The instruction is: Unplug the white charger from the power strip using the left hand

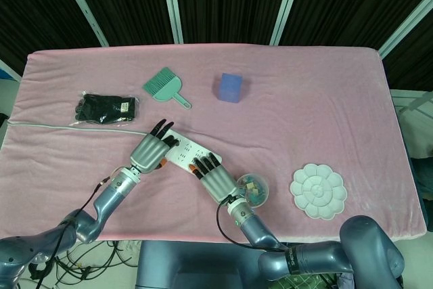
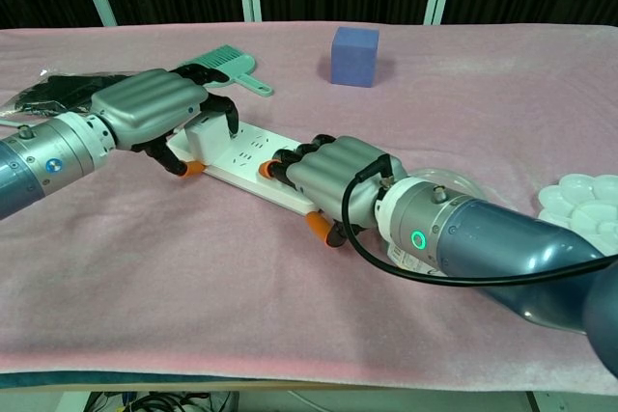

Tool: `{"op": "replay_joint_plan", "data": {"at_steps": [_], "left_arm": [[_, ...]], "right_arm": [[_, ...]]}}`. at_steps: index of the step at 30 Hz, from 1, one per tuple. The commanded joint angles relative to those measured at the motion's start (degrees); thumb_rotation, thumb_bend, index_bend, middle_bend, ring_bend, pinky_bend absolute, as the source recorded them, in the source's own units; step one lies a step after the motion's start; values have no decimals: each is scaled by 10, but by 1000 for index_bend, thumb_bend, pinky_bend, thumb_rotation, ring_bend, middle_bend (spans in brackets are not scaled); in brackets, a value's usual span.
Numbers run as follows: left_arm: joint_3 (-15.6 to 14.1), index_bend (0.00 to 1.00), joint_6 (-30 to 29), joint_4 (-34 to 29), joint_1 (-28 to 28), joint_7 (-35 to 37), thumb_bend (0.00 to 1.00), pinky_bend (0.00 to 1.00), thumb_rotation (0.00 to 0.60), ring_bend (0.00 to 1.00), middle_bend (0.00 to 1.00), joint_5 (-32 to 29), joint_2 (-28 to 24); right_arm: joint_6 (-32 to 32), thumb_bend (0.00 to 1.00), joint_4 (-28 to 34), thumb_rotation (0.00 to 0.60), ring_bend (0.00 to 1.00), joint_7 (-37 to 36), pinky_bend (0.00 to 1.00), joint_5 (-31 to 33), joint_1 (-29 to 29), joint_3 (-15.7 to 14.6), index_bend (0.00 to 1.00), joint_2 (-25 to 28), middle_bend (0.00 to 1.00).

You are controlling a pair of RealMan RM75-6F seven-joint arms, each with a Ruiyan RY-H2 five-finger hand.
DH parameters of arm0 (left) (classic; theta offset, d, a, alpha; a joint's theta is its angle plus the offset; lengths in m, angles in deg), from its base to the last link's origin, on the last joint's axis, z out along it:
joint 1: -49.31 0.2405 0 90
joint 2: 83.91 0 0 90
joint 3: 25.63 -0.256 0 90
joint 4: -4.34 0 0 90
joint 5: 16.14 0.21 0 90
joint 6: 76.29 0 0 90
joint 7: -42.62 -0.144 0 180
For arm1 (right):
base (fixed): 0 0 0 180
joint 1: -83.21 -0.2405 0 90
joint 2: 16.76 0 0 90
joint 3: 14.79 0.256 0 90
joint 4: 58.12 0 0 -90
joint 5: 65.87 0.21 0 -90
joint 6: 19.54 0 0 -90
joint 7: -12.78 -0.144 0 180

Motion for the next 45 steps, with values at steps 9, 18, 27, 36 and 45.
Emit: {"op": "replay_joint_plan", "data": {"at_steps": [9,18,27,36,45], "left_arm": [[-6,521,-10,4,-1,17,451,50,600,46,517,9,5],[-6,586,1,-5,-3,18,565,51,600,108,588,2,-3],[10,641,46,-78,-14,-14,590,51,600,159,634,-29,-49],[36,657,141,-192,-31,-87,597,51,600,170,648,-113,-118],[57,661,208,-264,-50,-143,616,50,600,170,649,-216,-164]], "right_arm": [[-1,578,1,600,82,0,54,1,3,0,97,2,70],[0,579,1,600,82,2,54,4,5,-1,100,3,71],[-1,579,3,600,82,4,54,5,7,-4,106,7,71],[0,578,11,600,82,10,54,10,6,-1,109,10,70],[-2,578,13,600,82,14,54,16,4,-1,114,11,71]]}}
